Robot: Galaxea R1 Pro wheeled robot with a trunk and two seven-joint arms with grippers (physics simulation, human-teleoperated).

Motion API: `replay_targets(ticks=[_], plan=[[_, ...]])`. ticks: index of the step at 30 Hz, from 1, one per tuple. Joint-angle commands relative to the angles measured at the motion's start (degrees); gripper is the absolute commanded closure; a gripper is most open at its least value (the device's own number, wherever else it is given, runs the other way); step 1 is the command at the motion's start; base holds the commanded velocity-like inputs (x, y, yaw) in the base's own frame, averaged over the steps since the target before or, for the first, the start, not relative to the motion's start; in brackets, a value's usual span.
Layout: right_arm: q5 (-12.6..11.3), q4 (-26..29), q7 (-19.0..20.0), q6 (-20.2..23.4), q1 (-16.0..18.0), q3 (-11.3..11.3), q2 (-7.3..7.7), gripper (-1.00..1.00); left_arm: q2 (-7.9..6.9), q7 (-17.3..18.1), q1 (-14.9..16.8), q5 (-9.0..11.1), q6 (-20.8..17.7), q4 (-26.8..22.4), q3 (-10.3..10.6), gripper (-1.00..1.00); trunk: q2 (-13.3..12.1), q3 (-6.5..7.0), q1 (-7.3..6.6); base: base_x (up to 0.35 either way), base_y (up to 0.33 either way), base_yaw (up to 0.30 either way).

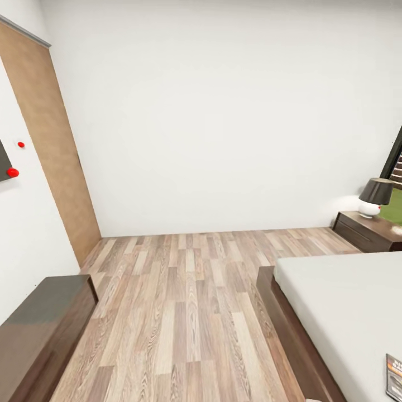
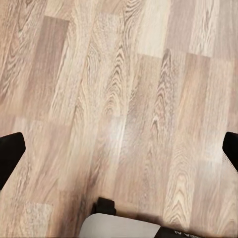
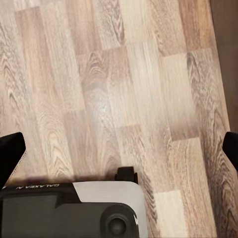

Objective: In the bedroom, move the book from the bed onto either nightstand, and place the two sandals side by side next to the bed.

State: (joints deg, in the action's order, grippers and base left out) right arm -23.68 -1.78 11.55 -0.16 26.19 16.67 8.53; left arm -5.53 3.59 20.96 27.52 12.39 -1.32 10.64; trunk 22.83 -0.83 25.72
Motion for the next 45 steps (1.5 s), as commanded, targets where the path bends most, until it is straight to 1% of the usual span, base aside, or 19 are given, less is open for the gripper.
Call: replay_targets(ticks=[1, 23, 39, 45], plan=[[-0.6, -0.16, 0.31, -0.02, 0.09, 0.44, 0.0, -1.0, -0.01, 0.28, 0.05, 0.61, 0.18, 0.08, 0.41, -1.0, 0.09, -0.09, 0.07, 0.334, 0.083, -0.009], [-0.49, -0.16, 0.31, -0.02, 0.09, 0.43, -0.01, -1.0, -0.01, 0.28, 0.05, 0.61, 0.18, 0.08, 0.43, -1.0, 0.09, -0.09, 0.07, 0.334, 0.089, -0.011], [-0.4, -0.16, 0.31, -0.02, 0.09, 0.39, 0.0, -1.0, -0.01, 0.28, 0.05, 0.61, 0.18, 0.08, 0.43, -1.0, 0.09, -0.09, 0.07, 0.331, 0.09, -0.076], [-0.4, -0.16, 0.31, -0.02, 0.09, 0.38, 0.0, -1.0, -0.01, 0.28, 0.05, 0.6, 0.18, 0.08, 0.43, -1.0, 0.09, -0.09, 0.07, 0.132, 0.04, -0.166]])
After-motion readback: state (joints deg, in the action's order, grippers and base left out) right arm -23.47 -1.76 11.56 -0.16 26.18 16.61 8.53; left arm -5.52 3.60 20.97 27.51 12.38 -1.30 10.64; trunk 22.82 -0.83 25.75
